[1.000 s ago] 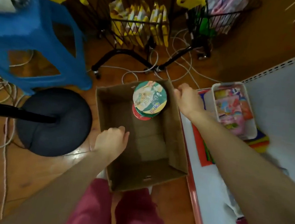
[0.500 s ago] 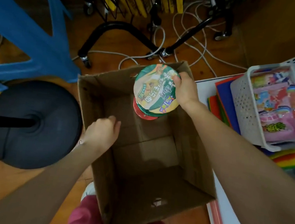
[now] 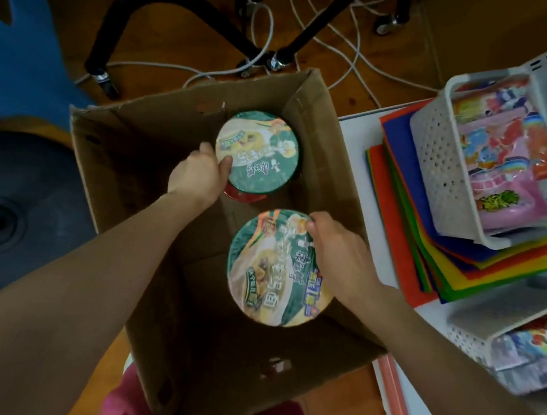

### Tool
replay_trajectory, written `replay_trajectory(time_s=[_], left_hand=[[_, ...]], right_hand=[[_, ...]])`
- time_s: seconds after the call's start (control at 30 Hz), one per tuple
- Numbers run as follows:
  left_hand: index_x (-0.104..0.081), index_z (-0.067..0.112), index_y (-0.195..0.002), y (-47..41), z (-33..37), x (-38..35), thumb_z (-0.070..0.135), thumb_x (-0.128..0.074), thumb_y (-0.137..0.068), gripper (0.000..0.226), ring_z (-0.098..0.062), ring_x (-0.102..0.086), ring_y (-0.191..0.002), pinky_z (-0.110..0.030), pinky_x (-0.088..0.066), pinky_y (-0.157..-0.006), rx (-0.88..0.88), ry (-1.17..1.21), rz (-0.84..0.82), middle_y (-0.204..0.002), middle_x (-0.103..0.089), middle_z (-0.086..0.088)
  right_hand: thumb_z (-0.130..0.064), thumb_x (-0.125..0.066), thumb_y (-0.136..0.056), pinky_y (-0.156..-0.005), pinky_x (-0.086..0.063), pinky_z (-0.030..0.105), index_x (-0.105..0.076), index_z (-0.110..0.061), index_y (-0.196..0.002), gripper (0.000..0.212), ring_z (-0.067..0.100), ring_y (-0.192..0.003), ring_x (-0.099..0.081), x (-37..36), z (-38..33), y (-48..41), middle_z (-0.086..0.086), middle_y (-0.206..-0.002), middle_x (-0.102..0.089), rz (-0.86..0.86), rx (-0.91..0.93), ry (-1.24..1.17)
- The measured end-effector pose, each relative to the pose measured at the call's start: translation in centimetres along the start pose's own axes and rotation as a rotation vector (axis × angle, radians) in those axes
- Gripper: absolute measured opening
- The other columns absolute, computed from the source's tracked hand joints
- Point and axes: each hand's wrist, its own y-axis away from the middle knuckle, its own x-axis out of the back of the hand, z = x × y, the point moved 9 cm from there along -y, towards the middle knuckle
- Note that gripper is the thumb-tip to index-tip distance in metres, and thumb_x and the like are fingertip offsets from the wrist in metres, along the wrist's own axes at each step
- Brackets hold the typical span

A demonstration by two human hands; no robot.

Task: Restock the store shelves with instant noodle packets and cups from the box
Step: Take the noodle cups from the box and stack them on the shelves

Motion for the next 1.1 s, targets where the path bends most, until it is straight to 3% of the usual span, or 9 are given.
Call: replay_trajectory(time_s=[0.17,0.33,0.47,0.8,1.1], left_hand=[[-0.035,-0.001,-0.122,-1.4,-0.2,-2.2,0.043,-0.032,-0.097,0.051,-0.045,-0.051,-0.109,-0.043,-0.040,-0.084,0.080,0.102,0.006,-0.121,-0.053,-0.027],[-0.035,-0.005,-0.121,-1.3,-0.2,-2.8,0.032,-0.030,-0.100,0.043,-0.044,-0.052,-0.109,-0.043,-0.042,-0.086,0.109,0.318,0.062,-0.121,-0.053,-0.028],[-0.037,-0.006,-0.118,0.2,0.3,-0.8,0.028,-0.027,-0.101,0.040,-0.047,-0.052,-0.107,-0.044,-0.041,-0.084,0.112,0.260,0.108,-0.117,-0.054,-0.032],[-0.042,-0.006,-0.116,9.8,6.2,15.5,0.027,-0.030,-0.100,0.039,-0.044,-0.056,-0.100,-0.044,-0.042,-0.078,0.026,0.218,0.271,-0.111,-0.058,-0.029],[-0.049,-0.004,-0.107,23.6,13.6,33.6,0.029,-0.034,-0.099,0.037,-0.041,-0.055,-0.095,-0.033,-0.028,-0.063,-0.103,0.254,0.450,-0.104,-0.060,-0.025]], right_hand=[[-0.026,-0.024,-0.101,-0.074,-0.047,0.045,-0.044,-0.008,-0.118,0.032,0.034,-0.089,-0.060,-2.7,1.6,-0.1,0.013,-0.103,-0.060,-0.011,-0.020,-0.026],[-0.026,-0.025,-0.101,-0.069,-0.047,0.039,-0.043,-0.007,-0.119,0.032,0.030,-0.086,-0.061,-3.2,2.1,-0.4,0.011,-0.102,-0.061,0.011,-0.025,-0.058],[-0.027,-0.024,-0.101,-0.073,-0.046,0.039,-0.042,-0.008,-0.122,0.034,0.032,-0.092,-0.061,-2.0,1.4,0.8,0.012,-0.107,-0.061,0.004,-0.017,-0.047],[-0.031,-0.030,-0.100,-0.075,-0.046,0.041,-0.049,-0.008,-0.121,0.037,0.036,-0.093,-0.062,8.7,-4.1,9.1,0.016,-0.102,-0.066,0.103,0.106,-0.072],[-0.030,-0.031,-0.100,-0.069,-0.038,0.037,-0.048,-0.007,-0.122,0.036,0.037,-0.098,-0.060,23.1,-8.8,21.2,0.020,-0.104,-0.065,0.193,0.072,-0.059]])
